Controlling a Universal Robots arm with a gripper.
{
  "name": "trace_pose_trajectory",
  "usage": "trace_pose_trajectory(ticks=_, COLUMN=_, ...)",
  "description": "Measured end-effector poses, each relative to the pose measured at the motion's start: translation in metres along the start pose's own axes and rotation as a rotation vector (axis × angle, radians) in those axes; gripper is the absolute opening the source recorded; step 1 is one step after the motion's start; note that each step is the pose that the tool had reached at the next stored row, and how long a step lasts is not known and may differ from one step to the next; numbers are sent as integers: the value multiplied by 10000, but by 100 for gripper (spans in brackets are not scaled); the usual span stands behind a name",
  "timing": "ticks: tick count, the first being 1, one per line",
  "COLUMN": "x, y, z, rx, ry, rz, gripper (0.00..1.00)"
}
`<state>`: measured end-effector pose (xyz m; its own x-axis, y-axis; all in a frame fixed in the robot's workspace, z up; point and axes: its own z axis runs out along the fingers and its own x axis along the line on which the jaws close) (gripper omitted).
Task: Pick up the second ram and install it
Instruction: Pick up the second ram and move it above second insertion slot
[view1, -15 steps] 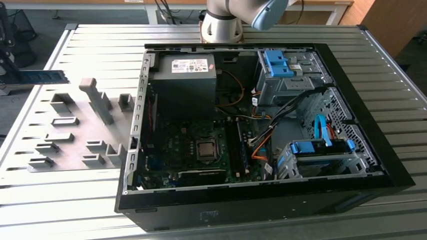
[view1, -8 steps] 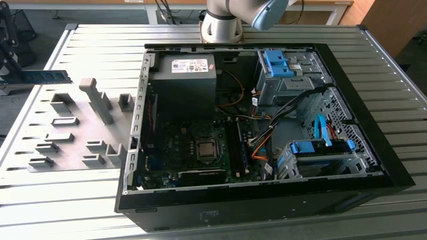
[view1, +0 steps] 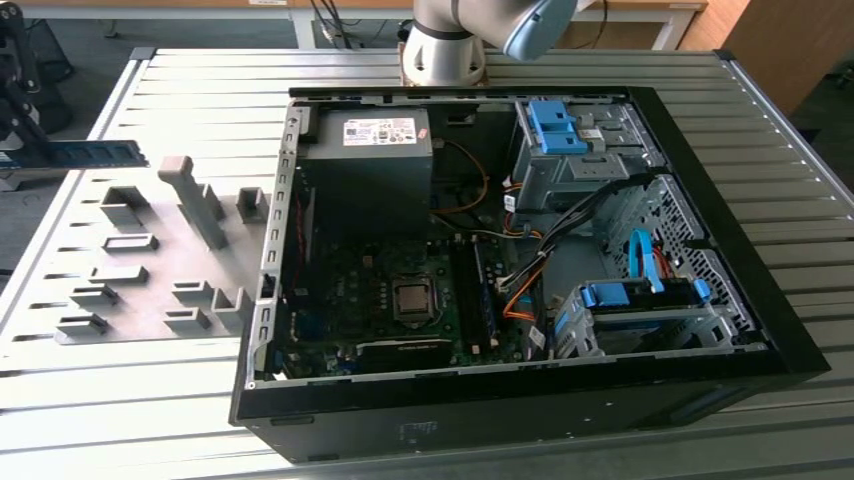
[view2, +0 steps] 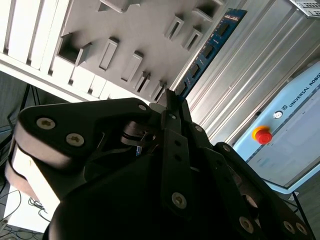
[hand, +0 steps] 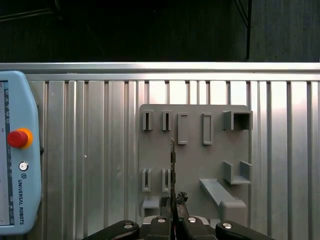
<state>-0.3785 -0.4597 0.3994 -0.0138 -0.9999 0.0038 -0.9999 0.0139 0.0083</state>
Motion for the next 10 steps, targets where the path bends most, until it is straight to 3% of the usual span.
trace_pose_trajectory(ticks=10, x=0, y=-31, z=-1, rx=0, ry=0, rz=-1, gripper=15)
